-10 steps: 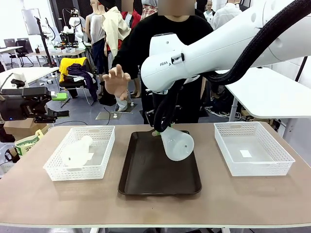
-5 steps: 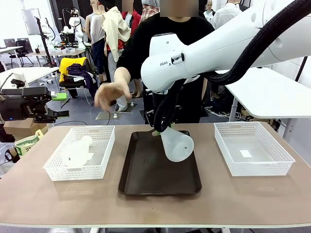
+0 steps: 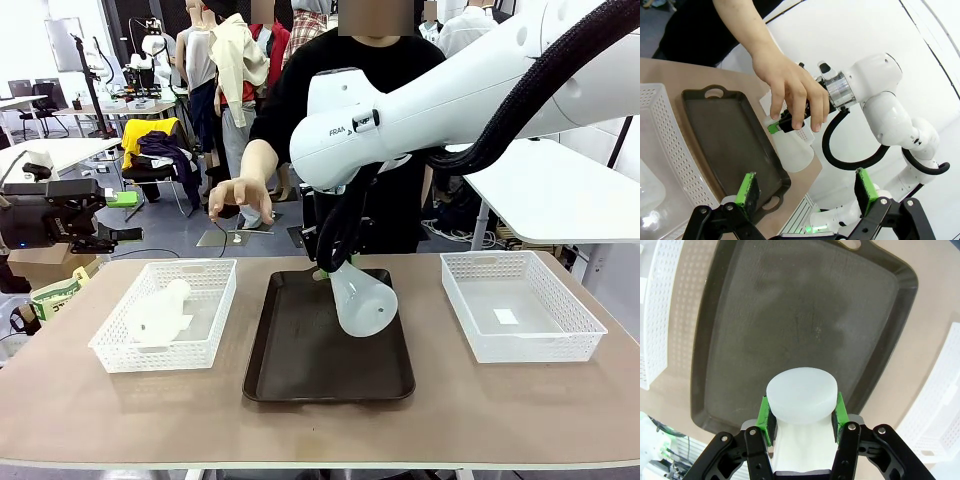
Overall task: Prepare the laboratory tools.
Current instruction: Place the picked Big flask upright in the Handle tray as instructed by the person.
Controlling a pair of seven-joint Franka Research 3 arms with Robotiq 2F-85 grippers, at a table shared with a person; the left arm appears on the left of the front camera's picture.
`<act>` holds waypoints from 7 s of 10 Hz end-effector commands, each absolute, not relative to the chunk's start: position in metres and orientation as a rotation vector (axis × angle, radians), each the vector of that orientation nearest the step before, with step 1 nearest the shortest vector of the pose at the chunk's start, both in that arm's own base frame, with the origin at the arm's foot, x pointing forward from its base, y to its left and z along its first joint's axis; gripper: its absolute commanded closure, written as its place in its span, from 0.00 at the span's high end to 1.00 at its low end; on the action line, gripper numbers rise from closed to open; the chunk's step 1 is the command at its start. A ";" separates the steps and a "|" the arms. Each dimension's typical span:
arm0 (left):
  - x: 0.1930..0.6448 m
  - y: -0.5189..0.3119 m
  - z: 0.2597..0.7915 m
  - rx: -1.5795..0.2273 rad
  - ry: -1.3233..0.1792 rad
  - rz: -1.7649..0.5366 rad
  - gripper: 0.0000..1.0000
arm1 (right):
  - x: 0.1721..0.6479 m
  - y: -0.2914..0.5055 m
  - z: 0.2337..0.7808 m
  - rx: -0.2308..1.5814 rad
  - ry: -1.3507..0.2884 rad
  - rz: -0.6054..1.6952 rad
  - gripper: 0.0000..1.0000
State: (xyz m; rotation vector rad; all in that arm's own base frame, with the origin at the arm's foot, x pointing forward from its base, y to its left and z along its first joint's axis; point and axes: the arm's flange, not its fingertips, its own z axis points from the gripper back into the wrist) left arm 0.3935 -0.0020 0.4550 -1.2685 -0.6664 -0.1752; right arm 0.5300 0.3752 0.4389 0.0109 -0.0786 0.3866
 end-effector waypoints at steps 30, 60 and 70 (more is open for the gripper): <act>0.395 -0.004 0.455 -1.269 -0.666 -0.160 1.00 | 0.514 0.303 0.489 0.709 -0.822 1.710 0.00; 0.395 -0.004 0.455 -1.269 -0.666 -0.160 1.00 | 0.632 0.260 0.338 1.239 -1.050 1.509 0.32; 0.395 -0.004 0.455 -1.269 -0.666 -0.160 1.00 | 0.629 0.243 0.326 1.191 -1.045 1.426 1.00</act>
